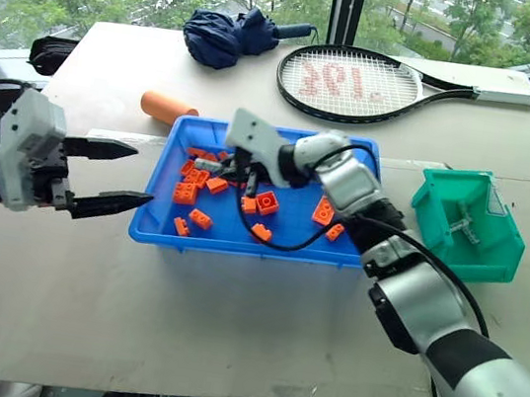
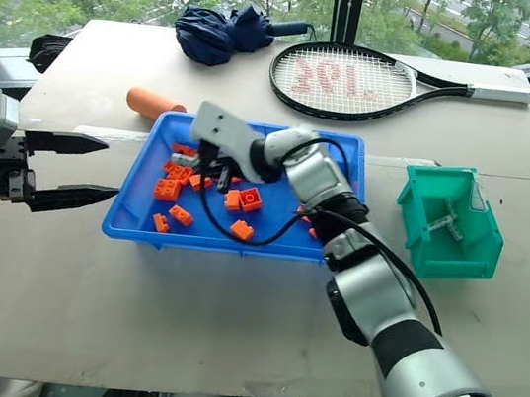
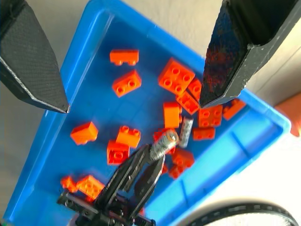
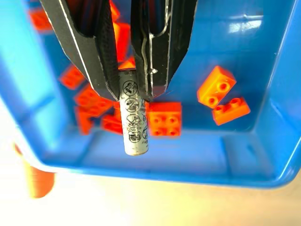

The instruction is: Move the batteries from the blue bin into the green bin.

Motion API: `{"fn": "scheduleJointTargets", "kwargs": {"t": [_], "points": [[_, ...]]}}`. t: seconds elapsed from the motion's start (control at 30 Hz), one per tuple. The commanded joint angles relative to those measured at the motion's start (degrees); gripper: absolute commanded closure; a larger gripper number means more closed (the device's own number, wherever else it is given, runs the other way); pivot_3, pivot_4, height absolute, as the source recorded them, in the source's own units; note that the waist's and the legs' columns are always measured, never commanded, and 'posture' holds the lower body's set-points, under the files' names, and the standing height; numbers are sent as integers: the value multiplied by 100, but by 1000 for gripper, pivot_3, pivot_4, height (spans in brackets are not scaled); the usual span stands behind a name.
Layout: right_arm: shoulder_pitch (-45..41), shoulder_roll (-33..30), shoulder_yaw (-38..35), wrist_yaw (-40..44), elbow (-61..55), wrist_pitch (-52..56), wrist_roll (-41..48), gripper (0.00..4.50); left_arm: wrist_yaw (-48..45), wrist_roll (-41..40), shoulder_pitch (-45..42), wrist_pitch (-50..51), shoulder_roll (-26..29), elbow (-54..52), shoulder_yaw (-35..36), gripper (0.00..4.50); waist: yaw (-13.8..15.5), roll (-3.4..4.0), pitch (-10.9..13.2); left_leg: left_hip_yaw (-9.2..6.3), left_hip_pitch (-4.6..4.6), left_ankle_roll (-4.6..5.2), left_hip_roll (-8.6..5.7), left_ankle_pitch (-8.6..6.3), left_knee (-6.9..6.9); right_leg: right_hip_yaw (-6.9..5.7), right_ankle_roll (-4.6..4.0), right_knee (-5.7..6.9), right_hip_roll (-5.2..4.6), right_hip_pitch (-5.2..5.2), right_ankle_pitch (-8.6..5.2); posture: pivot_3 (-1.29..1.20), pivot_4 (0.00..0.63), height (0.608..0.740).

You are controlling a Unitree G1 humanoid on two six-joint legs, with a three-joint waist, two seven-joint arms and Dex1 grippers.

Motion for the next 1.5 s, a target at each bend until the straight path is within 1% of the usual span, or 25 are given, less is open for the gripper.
{"fn": "scheduleJointTargets", "kwargs": {"t": [0.03, 0.17, 0.27, 0.3, 0.4, 0.43, 0.47, 0.57, 0.63, 0.73, 0.77, 0.8, 0.87, 0.9, 0.93, 0.97, 1.0, 1.03, 1.17, 1.23, 1.33, 1.37, 1.5], "points": [[508, -506, -457, -301, -2112, 1254, 254, 4486, 174, -305, -566, 99, -124, -341, -384, 0, 26, -3, -2, 0, -1, 0, -2, 0, 1, 0, 0, -1, -1, 1, 0, 0, 150, 740], [1251, -1449, -1180, -646, -4073, 2679, 401, 4486, 274, -476, -1450, 163, -540, -471, -1104, 0, 43, -3, -2, 4, -2, 2, -3, 1, 3, 3, 0, 3, 2, 0, 0, 0, 150, 740], [1779, -2414, -1624, -755, -4957, 3329, 383, 4486, 335, -389, -2114, 136, -858, -331, -1568, 0, 68, -4, -3, 12, 0, 4, -6, 0, 6, 2, 1, 1, 7, 3, 0, 0, 150, 740], [1913, -2705, -1710, -745, -5134, 3498, 403, 4486, 333, -354, -2250, 116, -920, -297, -1674, 0, 59, -4, -2, 17, 0, 5, -6, 1, 6, 2, 1, 2, 8, 3, 0, 0, 150, 740], [2508, -3649, -2325, -707, -5542, 3976, 533, 4486, 306, -291, -2658, 82, -1171, -196, -2013, 0, 49, -4, -2, 25, 2, 8, -2, 0, 6, 0, 1, 1, 23, 3, 0, 0, 150, 740], [2748, -3883, -2538, -718, -5621, 4056, 583, 4486, 298, -267, -2756, 65, -1246, -154, -2089, 0, 34, -4, -2, 30, 2, 10, 0, -1, 6, 5, 1, -1, 40, 4, 0, 0, 150, 740], [3169, -4164, -2790, -682, -5636, 4002, 581, 4486, 325, -278, -2865, 65, -1372, -76, -2157, 0, 35, -3, -2, 35, 4, 11, 4, -1, 6, 11, 1, -1, 43, 3, 0, 0, 150, 740], [3892, -4551, -3190, -708, -5638, 3846, 610, 4486, 319, -255, -2972, 43, -1517, 23, -2266, 0, 35, -1, -4, 40, 10, 38, 11, -16, 9, 18, 2, 1, 52, 8, -1, 0, 150, 740], [4237, -4620, -3430, -761, -5606, 3769, 741, 4486, 306, -186, -2970, 9, -1537, 52, -2337, 0, -1, 0, -3, 52, 15, 43, 17, -19, 15, 27, 2, 0, 57, 13, -1, 0, 150, 740], [4447, -4661, -3604, -803, -5580, 3788, 957, 4486, 353, -90, -2981, -16, -1542, 103, -2368, 0, -5, 0, -3, 57, 19, 44, 22, -20, 22, 32, 2, 5, 62, 14, -1, 0, 150, 740], [4488, -4709, -3606, -834, -5558, 3748, 983, 3576, 368, -54, -2985, -31, -1535, 116, -2380, 0, -1, 0, -3, 56, 19, 44, 22, -20, 24, 31, 2, 6, 62, 14, -1, 0, 150, 740], [4551, -4794, -3603, -808, -5545, 3723, 1026, 3298, 426, 18, -2981, -37, -1518, 135, -2394, 0, 13, 0, -3, 54, 18, 44, 22, -20, 26, 29, 2, 6, 62, 16, -1, 0, 150, 740], [4621, -4879, -3646, -859, -5526, 3658, 1097, 2289, 596, 252, -2955, -69, -1477, 179, -2446, 0, 35, 0, -3, 51, 17, 45, 21, -21, 29, 25, 2, 3, 61, 19, -1, 0, 150, 740], [4637, -4893, -3675, -930, -5518, 3596, 1100, 2008, 741, 422, -2936, -82, -1456, 207, -2488, 0, 46, 0, -3, 49, 16, 46, 21, -21, 31, 24, 2, 1, 61, 21, -1, 0, 150, 740], [4623, -4837, -3756, -980, -5541, 3560, 1175, 1422, 913, 631, -2898, -144, -1438, 248, -2521, 0, 58, 0, -3, 49, 15, 47, 21, -22, 36, 23, 2, 1, 61, 22, -1, 0, 150, 740], [4615, -4801, -3811, -1015, -5557, 3536, 1245, 1045, 1027, 771, -2871, -187, -1430, 275, -2540, 0, 67, 0, -3, 48, 15, 49, 20, -23, 38, 23, 2, 1, 59, 24, -1, 0, 150, 740], [4604, -4735, -3895, -1006, -5622, 3582, 1389, 780, 1128, 936, -2828, -258, -1412, 304, -2564, 0, 79, 0, -3, 48, 14, 49, 20, -23, 39, 23, 3, 1, 59, 24, -1, 0, 150, 740], [4635, -4637, -4014, -941, -5758, 3538, 1600, 302, 1284, 1126, -2763, -234, -1374, 354, -2605, 0, 99, 0, -3, 48, 14, 49, 20, -23, 39, 23, 3, 0, 59, 24, -1, 0, 150, 740], [5041, -4259, -4383, -588, -6562, 3311, 2515, 302, 1483, 1494, -2517, -187, -1267, 518, -2666, 0, 152, 0, -3, 41, 13, 51, 23, -24, 39, 24, 2, 0, 63, 25, -1, 0, 150, 740], [5168, -4022, -4429, -550, -6889, 3211, 2960, 302, 1525, 1801, -2503, -260, -1191, 693, -2857, 0, 164, 0, -3, 40, 10, 51, 23, -25, 43, 23, 2, 0, 62, 25, -1, 0, 150, 740], [5235, -3889, -4154, -697, -7149, 3216, 3246, 302, 1668, 2085, -2766, -205, -1290, 1251, -3033, 0, 193, 0, -3, 32, 12, 55, 21, -27, 61, 15, 3, 1, 60, 40, 0, 0, 150, 740], [5204, -3829, -4022, -790, -7189, 3222, 3316, 302, 1657, 2287, -2906, -280, -1271, 1540, -3187, 0, 204, 0, -3, 29, 13, 56, 20, -28, 66, 9, 3, 1, 61, 43, 0, 0, 150, 740], [5086, -3705, -3619, -1090, -7227, 3126, 3488, 302, 1241, 2780, -3601, -546, -1338, 2796, -3693, 0, 220, -3, -3, 24, 13, 60, 14, -30, 79, -8, 4, 4, 62, 51, 0, 0, 150, 740]]}}
